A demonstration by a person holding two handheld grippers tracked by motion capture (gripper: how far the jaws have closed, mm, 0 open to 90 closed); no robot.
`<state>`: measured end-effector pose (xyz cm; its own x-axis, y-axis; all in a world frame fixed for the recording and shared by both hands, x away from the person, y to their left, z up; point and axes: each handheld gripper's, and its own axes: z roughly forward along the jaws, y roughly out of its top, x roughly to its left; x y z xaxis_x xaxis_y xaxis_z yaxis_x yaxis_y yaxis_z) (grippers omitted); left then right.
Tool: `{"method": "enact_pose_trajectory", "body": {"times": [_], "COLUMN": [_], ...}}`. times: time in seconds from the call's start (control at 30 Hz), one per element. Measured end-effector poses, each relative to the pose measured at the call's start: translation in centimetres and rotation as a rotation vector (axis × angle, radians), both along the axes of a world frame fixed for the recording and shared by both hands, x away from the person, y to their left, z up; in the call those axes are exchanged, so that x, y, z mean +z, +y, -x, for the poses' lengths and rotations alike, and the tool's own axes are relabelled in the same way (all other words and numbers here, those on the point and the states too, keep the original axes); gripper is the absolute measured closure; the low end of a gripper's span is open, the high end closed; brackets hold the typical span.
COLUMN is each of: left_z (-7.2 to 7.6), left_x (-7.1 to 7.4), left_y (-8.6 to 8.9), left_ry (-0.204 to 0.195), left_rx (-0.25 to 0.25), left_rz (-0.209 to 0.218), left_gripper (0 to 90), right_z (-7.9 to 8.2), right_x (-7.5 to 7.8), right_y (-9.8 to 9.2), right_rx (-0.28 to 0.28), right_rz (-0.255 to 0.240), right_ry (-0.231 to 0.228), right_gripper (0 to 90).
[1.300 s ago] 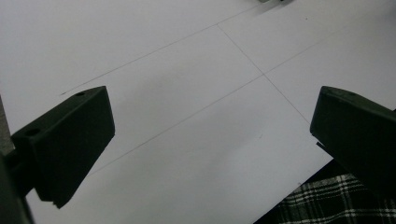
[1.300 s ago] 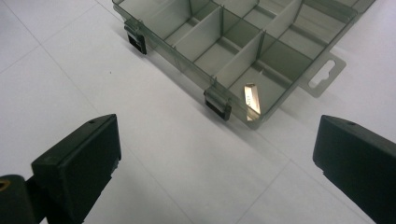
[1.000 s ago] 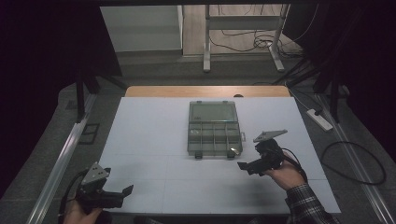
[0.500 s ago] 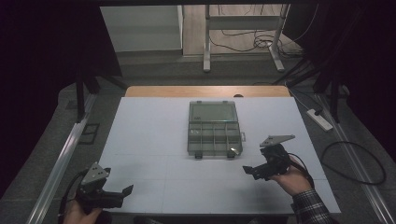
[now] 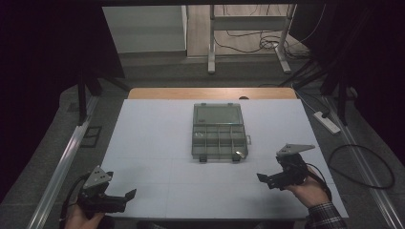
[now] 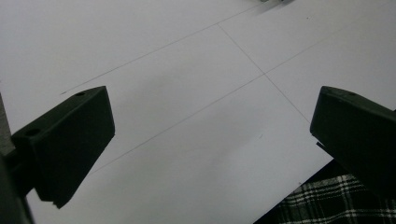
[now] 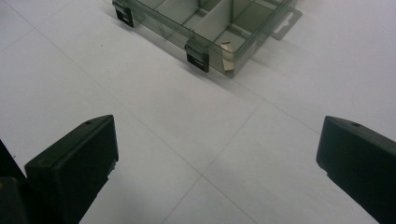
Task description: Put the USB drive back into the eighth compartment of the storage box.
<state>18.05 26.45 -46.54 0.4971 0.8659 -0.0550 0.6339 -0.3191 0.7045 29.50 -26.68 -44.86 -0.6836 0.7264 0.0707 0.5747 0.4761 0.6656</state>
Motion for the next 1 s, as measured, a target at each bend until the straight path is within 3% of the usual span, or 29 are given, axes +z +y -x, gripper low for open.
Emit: {"method": "enact_pose_trajectory", "body": {"times": [0.47,0.8,1.0], "left_z": [0.0,0.0,0.0], "left_x": [0.0,0.0,0.0], "left_y": [0.0,0.0,0.0], "left_ry": [0.001,0.002,0.001], "left_rx": [0.003,0.006,0.007], "left_rz": [0.002,0.001,-0.002], "left_gripper": [0.0,0.0,0.0], "right_z": [1.6,3.0,3.9], "right_x": [-0.1,0.0,0.1], "right_y": [-2.4,-4.4,-5.2], "right_rx": [-0.049,-0.142,-0.166], "right_rz": [-0.012,-0.022,-0.018], "right_ry": [-0.006,-0.013,-0.018], "right_gripper": [0.0,0.0,0.0]}}
